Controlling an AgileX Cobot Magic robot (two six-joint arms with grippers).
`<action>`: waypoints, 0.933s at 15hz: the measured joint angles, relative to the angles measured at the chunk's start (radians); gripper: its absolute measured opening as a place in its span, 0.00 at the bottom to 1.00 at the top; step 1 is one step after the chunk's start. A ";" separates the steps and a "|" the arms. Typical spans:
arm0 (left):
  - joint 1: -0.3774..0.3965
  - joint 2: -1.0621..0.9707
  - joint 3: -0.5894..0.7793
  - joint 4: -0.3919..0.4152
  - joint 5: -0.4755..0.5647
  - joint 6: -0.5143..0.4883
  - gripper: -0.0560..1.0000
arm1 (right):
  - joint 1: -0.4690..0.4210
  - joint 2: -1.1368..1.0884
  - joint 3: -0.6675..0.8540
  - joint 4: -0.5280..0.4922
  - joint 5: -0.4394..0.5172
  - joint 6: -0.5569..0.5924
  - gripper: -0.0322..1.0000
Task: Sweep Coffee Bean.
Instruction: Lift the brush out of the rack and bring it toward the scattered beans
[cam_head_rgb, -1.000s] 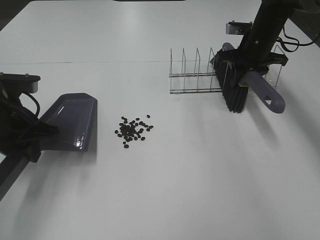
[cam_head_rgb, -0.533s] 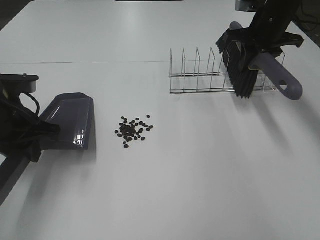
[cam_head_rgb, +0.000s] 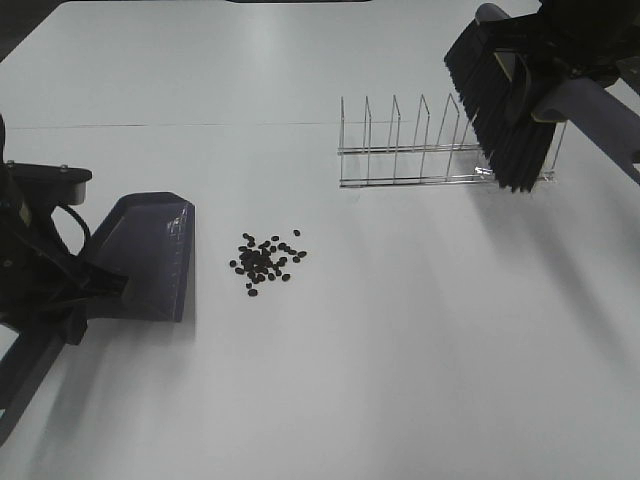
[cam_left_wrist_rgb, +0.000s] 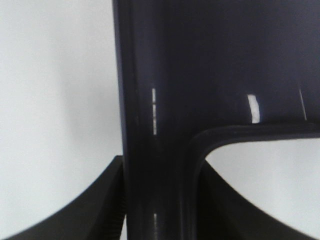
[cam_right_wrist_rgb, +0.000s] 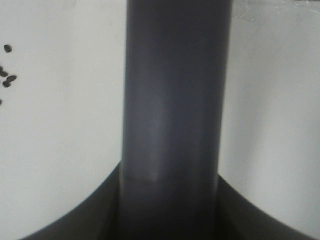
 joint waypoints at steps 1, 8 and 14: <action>-0.007 0.000 0.021 0.000 -0.027 0.002 0.36 | 0.023 -0.024 0.028 0.000 -0.007 0.011 0.35; -0.022 0.043 0.044 0.038 -0.088 -0.007 0.36 | 0.077 -0.038 0.071 -0.026 -0.060 0.039 0.35; -0.022 0.148 0.030 0.037 -0.123 0.004 0.36 | 0.077 -0.036 0.071 -0.026 -0.109 0.044 0.35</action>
